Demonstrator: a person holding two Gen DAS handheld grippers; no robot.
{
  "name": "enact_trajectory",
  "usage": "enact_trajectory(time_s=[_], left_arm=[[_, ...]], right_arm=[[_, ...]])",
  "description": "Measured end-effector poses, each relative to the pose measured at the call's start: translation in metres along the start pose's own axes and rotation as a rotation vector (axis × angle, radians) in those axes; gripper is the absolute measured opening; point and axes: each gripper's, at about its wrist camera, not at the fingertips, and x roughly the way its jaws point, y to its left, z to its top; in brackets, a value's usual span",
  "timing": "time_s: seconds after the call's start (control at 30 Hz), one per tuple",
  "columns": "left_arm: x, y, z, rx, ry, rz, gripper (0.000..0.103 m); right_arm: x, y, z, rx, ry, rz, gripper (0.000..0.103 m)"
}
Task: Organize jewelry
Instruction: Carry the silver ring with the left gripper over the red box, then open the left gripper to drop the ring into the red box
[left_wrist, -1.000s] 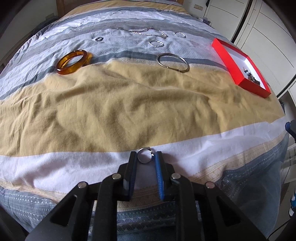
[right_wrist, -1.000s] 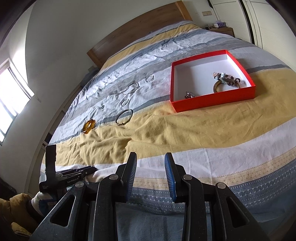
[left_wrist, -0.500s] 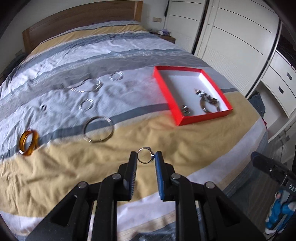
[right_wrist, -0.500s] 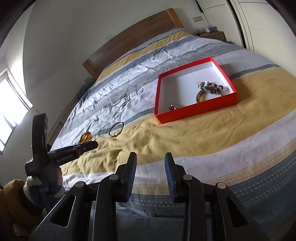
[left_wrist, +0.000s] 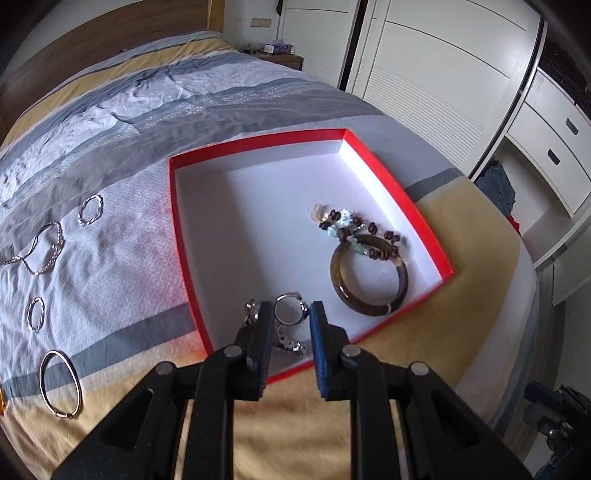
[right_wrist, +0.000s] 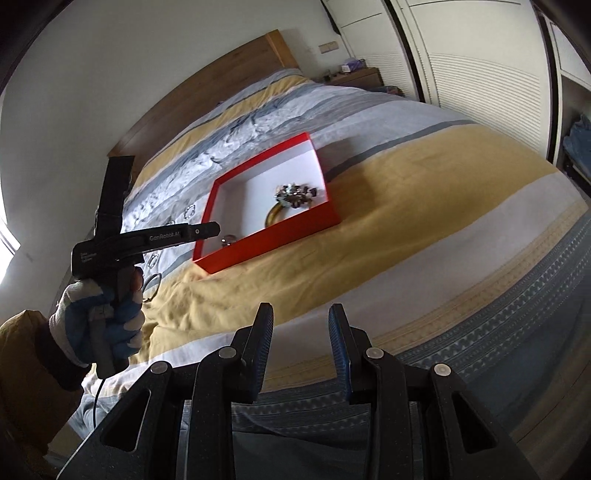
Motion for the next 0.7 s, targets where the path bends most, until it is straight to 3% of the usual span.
enact_trajectory(time_s=[0.23,0.37,0.53,0.7], left_arm=[[0.042,0.008,0.009,-0.007,0.045,0.084,0.019],[0.045,0.007,0.008,0.011,0.041,0.100,0.020],[0.027,0.004,0.005,0.014,0.031,0.078,0.020],[-0.016,-0.002,-0.005,0.026,-0.009,0.058,0.020]], right_arm=[[0.008,-0.015,-0.002,0.026,0.020,-0.027,0.031],[0.012,-0.015,-0.001,0.017,0.026,-0.031,0.031],[0.007,-0.009,0.003,0.004,0.013,-0.032,0.031],[-0.010,0.006,0.004,-0.020,-0.022,-0.019,0.031]])
